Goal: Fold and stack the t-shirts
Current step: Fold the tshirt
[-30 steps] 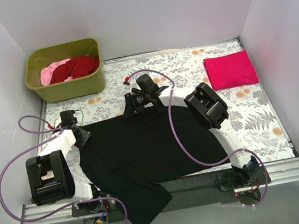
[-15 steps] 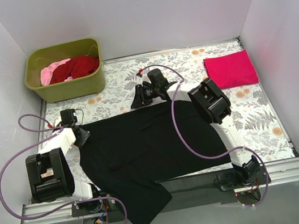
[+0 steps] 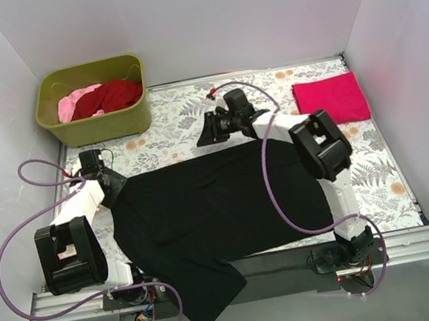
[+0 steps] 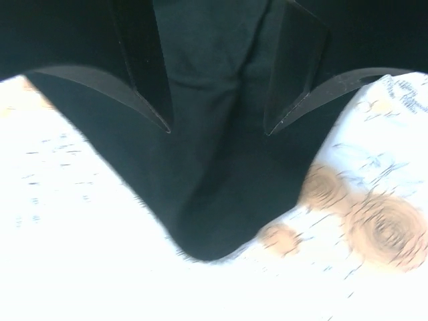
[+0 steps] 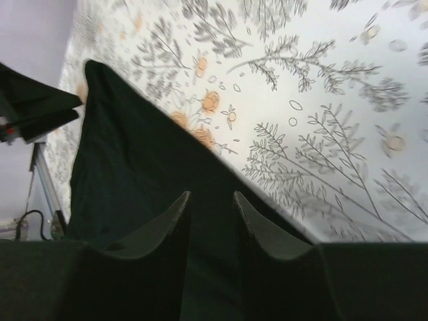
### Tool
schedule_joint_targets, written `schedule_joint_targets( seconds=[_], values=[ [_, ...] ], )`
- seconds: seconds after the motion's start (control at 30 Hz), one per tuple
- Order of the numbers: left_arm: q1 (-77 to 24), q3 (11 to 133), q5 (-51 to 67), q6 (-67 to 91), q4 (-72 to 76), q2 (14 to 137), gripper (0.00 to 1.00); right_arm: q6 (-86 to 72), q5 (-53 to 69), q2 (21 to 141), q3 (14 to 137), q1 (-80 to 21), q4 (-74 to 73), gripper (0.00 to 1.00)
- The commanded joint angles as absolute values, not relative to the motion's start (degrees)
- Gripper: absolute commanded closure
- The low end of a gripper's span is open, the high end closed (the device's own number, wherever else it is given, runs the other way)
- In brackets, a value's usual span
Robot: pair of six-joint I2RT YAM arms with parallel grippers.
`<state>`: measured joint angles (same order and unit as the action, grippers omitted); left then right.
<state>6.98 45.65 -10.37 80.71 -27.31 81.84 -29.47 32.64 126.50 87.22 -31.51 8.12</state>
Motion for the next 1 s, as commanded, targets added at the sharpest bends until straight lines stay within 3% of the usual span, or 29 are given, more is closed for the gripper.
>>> schedule_joint_targets(
  seconds=[0.0, 0.3, 0.63, 0.97],
  values=[
    [7.21, 48.43, -8.53, 80.95, -26.63, 81.11, 0.48, -26.81, 31.46, 116.38, 83.16, -27.43, 9.49, 0.67],
    [7.21, 47.81, -7.56, 80.86, -26.37, 83.58, 0.58, -23.64, 32.08, 102.93, 64.98, -20.4, 9.32, 0.67],
    [7.21, 46.93, -7.38, 82.09, -27.33, 85.34, 0.69, -21.18, 33.13, 95.28, 54.33, -13.98, 9.32, 0.67],
    [7.29, 45.79, -9.05, 81.12, -28.12, 83.33, 0.97, -20.66, 33.93, 93.16, 51.59, -12.13, 9.41, 0.67]
  ],
)
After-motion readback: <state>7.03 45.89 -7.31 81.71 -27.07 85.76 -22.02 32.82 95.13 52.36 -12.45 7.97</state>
